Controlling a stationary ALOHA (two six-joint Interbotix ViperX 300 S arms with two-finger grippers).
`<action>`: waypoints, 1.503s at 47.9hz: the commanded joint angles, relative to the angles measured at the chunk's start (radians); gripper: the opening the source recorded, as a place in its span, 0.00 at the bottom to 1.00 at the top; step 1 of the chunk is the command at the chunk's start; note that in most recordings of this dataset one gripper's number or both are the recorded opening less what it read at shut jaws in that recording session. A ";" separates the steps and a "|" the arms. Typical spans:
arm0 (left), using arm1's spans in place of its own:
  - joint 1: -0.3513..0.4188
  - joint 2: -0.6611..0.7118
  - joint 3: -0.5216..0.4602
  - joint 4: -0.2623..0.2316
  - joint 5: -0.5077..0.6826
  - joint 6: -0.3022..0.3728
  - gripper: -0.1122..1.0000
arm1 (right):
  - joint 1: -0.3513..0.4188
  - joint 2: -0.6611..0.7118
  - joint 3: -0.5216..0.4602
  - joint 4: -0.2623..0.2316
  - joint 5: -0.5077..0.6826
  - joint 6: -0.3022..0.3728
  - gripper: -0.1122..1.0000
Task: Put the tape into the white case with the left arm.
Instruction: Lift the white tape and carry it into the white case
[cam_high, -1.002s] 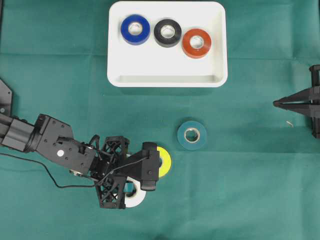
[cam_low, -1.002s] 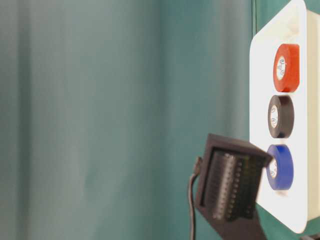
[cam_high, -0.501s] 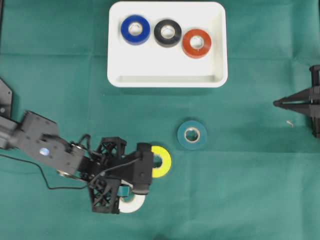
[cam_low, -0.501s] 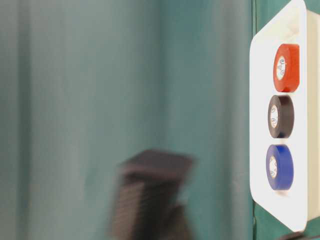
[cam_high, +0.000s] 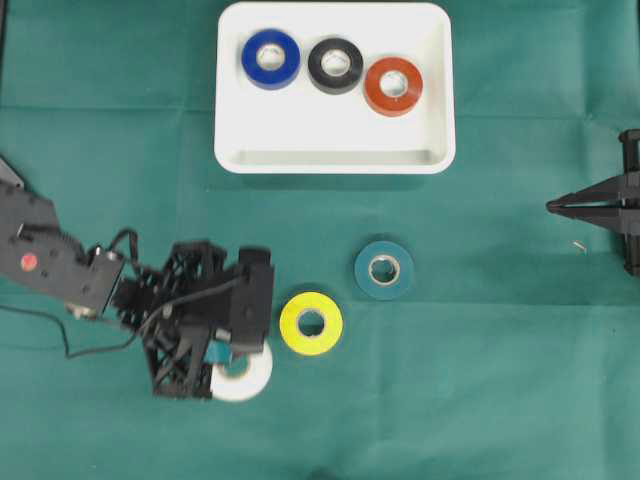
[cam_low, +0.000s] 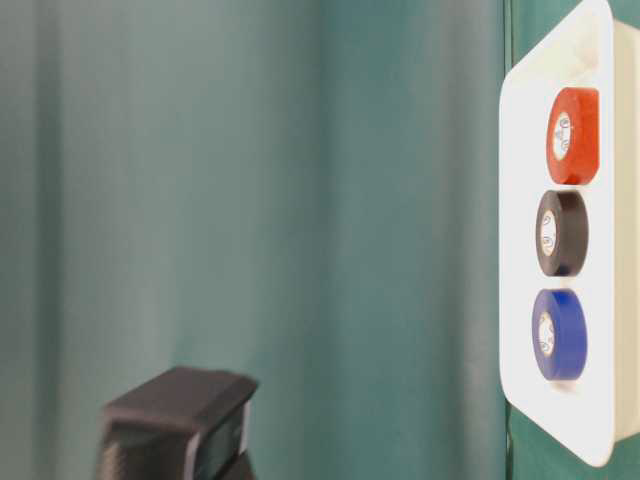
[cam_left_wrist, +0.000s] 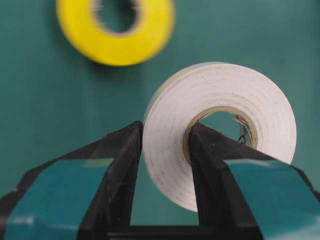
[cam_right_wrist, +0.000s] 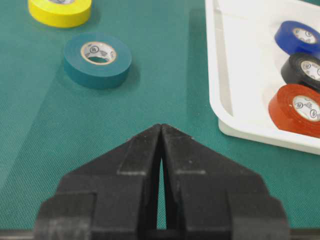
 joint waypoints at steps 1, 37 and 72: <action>0.048 -0.028 0.005 0.003 -0.003 0.020 0.34 | -0.002 0.008 -0.009 -0.002 -0.009 0.002 0.02; 0.439 -0.046 0.028 0.003 -0.005 0.279 0.34 | -0.002 0.006 -0.009 -0.002 -0.009 0.002 0.02; 0.641 0.041 0.008 0.003 -0.094 0.328 0.34 | -0.002 0.006 -0.011 -0.002 -0.009 0.000 0.02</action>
